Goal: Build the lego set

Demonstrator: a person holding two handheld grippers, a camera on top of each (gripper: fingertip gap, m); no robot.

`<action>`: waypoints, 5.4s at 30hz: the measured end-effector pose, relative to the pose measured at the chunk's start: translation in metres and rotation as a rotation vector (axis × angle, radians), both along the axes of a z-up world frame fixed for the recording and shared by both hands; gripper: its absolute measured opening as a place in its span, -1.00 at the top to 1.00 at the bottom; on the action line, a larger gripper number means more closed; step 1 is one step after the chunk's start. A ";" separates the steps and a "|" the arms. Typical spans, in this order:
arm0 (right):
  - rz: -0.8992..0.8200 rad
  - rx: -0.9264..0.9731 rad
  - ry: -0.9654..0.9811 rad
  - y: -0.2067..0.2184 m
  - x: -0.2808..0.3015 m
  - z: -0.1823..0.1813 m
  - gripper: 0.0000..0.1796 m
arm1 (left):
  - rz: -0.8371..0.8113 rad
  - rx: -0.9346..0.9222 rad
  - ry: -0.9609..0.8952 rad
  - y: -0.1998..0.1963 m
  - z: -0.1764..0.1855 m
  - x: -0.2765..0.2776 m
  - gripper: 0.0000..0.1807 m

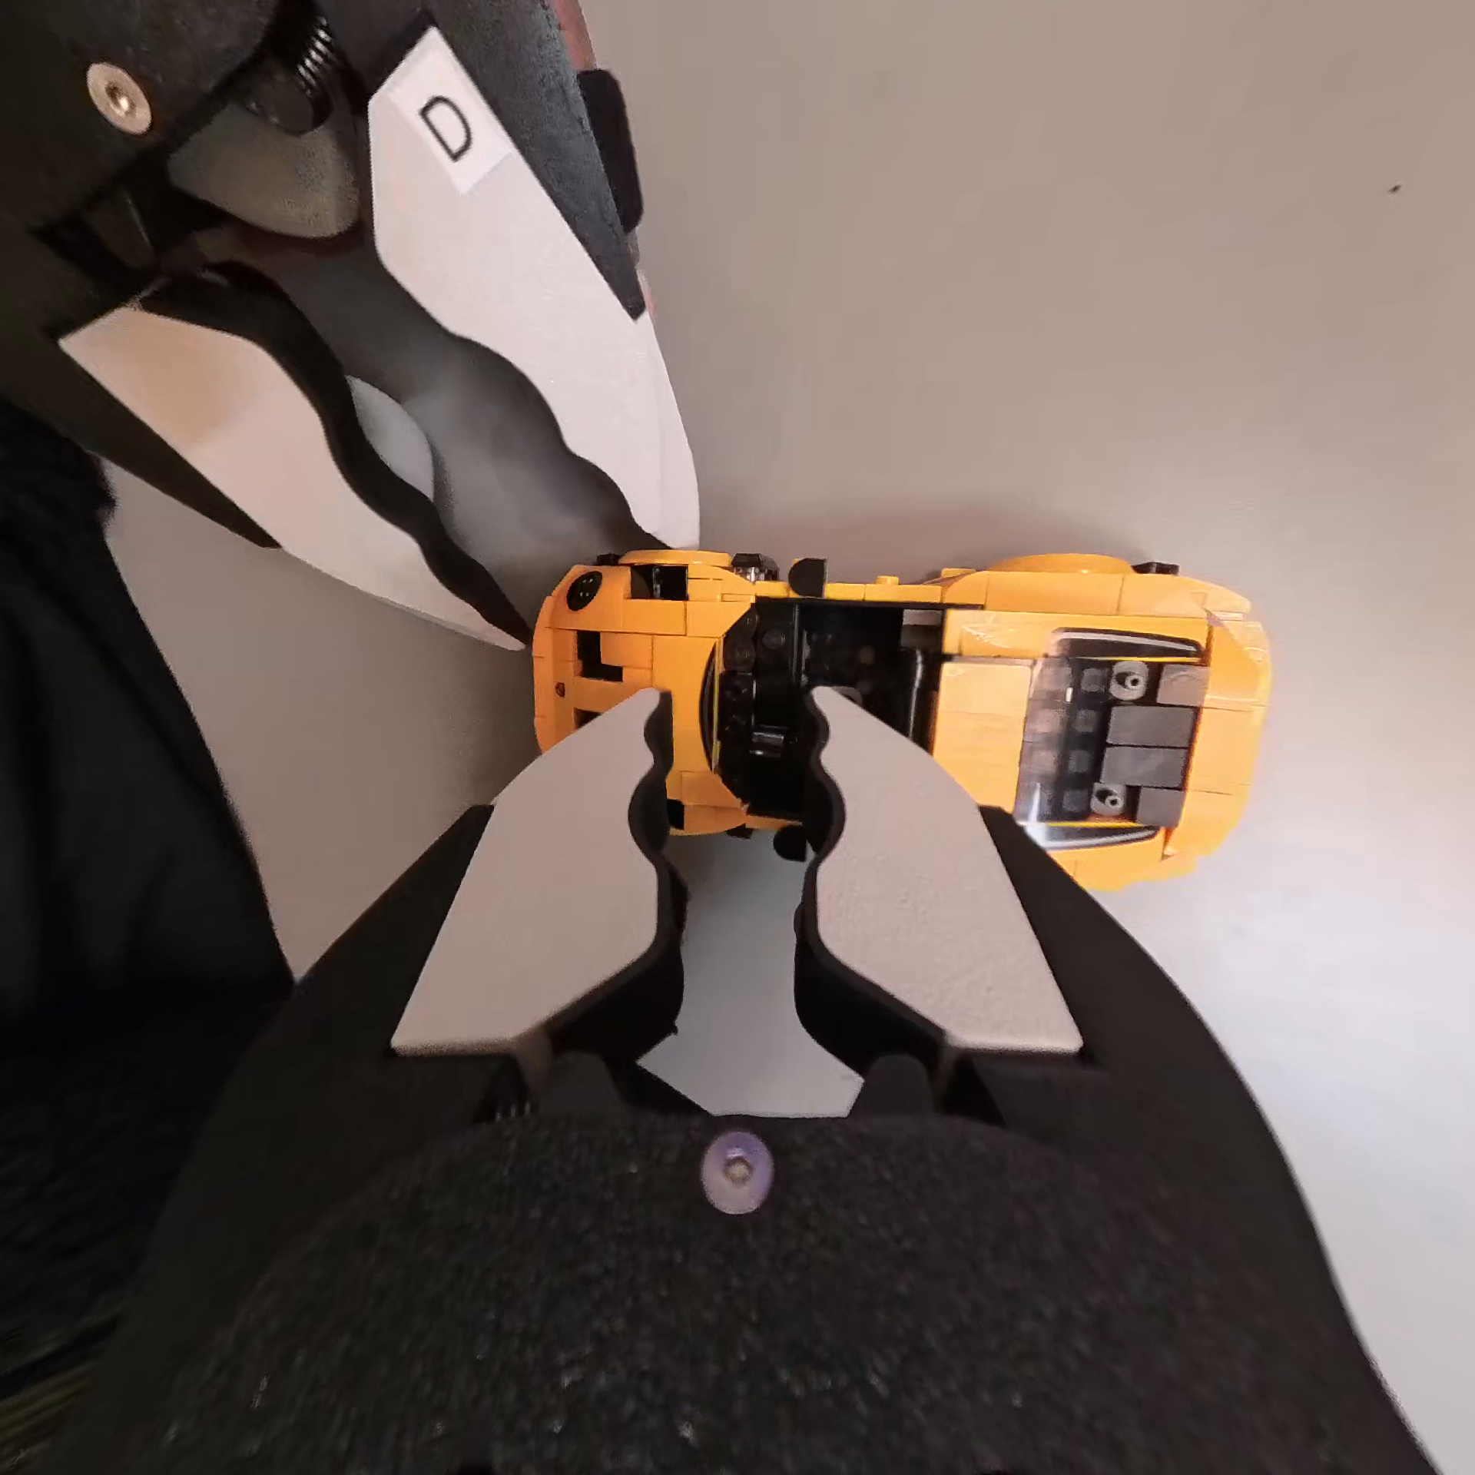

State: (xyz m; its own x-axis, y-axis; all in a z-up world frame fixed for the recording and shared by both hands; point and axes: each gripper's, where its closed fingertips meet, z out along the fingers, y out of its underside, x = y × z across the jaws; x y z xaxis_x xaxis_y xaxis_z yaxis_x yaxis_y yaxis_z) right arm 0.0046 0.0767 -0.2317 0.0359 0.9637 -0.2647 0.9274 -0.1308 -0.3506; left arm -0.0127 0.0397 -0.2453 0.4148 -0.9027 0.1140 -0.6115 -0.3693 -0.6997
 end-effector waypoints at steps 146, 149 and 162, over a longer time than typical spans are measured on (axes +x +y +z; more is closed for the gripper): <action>0.271 0.012 -0.145 -0.004 0.022 -0.003 0.68 | 0.126 0.043 0.036 0.000 -0.003 0.018 0.35; 0.280 0.012 -0.143 -0.005 0.022 -0.003 0.68 | 0.121 0.039 0.032 0.000 -0.003 0.018 0.36; 0.291 0.021 -0.114 -0.004 0.021 -0.002 0.76 | 0.080 0.006 0.006 -0.001 -0.004 0.019 0.36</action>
